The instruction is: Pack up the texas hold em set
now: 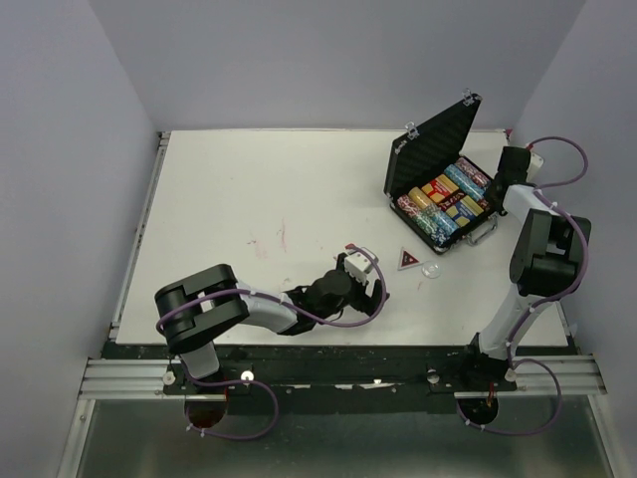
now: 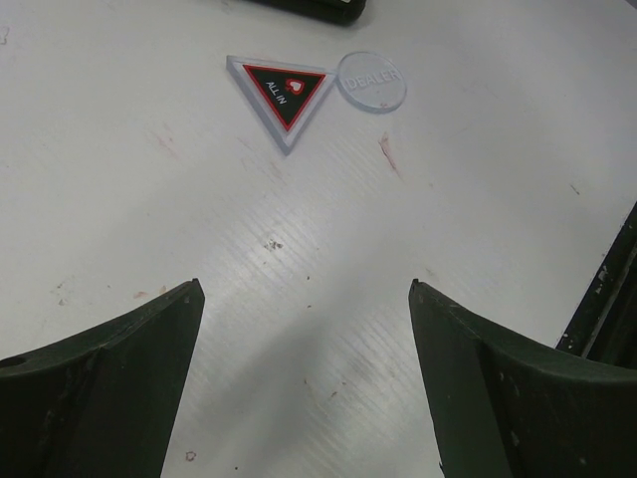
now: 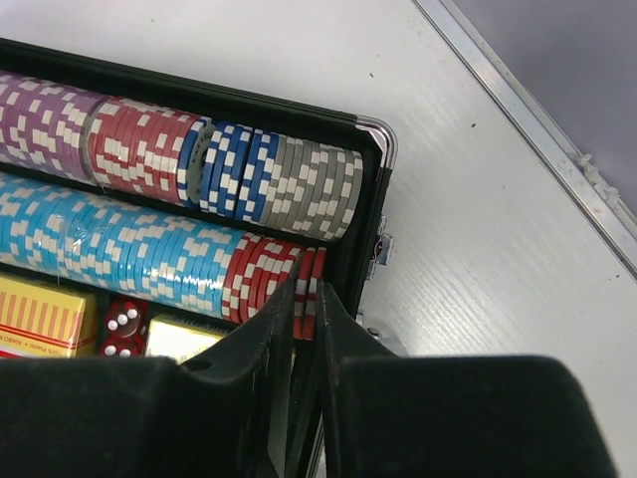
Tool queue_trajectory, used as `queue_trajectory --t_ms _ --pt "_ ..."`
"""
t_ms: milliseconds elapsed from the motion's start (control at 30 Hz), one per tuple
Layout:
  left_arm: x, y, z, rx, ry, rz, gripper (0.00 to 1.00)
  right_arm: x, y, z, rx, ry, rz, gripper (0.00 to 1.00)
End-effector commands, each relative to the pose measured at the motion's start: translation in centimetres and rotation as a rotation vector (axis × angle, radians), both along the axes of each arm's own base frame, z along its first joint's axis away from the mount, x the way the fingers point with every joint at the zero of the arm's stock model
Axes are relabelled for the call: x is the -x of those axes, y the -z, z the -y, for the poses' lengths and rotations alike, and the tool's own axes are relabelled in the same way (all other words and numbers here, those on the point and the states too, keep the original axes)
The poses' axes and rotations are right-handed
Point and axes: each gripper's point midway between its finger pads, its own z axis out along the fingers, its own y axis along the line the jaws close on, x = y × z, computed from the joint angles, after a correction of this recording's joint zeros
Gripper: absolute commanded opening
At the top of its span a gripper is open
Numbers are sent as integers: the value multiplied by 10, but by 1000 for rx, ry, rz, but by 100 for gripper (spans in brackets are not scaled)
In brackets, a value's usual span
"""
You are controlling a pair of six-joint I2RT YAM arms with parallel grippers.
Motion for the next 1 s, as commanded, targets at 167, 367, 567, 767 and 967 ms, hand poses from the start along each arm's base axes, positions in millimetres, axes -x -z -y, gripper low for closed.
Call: queue_trajectory --t_ms 167,367,567,767,967 --pt "0 -8 13 26 34 12 92 -7 -12 4 1 22 43 30" --pt "0 -10 9 47 22 18 93 -5 -24 2 -2 24 72 31" --pt "-2 -19 -4 93 -10 17 95 1 -54 -10 -14 -28 143 38" --pt "-6 -24 -27 124 -71 -16 95 20 -63 -66 -79 -175 140 43" --pt "-8 -24 -50 61 -128 -7 96 61 -45 -143 -85 -342 -6 52"
